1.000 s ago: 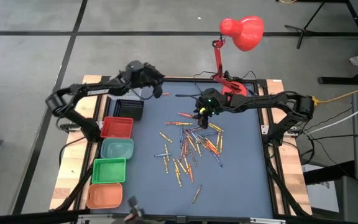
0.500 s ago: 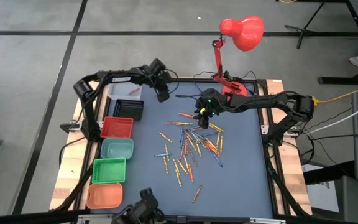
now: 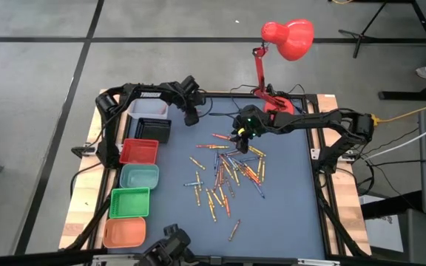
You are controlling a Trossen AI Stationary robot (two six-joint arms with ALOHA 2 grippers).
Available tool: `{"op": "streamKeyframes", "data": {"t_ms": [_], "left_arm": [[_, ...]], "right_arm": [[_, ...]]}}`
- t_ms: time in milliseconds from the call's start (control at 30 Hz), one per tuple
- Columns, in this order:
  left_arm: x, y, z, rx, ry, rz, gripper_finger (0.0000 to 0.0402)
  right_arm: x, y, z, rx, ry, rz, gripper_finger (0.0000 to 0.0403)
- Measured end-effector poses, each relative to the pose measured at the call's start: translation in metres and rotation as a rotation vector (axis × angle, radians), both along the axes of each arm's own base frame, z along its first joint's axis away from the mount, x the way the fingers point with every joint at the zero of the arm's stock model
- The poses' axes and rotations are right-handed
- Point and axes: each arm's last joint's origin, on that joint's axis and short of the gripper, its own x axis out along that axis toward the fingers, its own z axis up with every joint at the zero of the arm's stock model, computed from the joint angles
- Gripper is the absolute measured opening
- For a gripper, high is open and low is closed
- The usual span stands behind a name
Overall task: Sort crayons
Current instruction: Put the orange crayon into the transparent bin
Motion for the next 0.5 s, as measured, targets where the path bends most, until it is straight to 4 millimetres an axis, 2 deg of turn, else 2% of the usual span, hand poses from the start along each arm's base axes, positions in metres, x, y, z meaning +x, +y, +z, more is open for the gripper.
{"op": "streamKeyframes", "data": {"t_ms": [167, 433, 500], "left_arm": [[-0.0022, -0.0011, -0.0022, -0.011, 0.014, 0.002, 0.0074], [-0.0027, -0.0016, -0.0024, -0.016, 0.019, 0.002, 0.0010], [-0.0028, -0.0016, -0.0025, -0.015, 0.020, 0.003, 0.0005]], "right_arm": [[-0.0002, 0.0002, -0.0002, 0.003, 0.002, 0.002, 0.0165], [-0.0039, 0.0031, -0.0035, 0.077, 0.043, 0.025, 0.0165], [-0.0068, 0.0042, -0.0059, 0.093, 0.080, 0.025, 0.0165]]}}
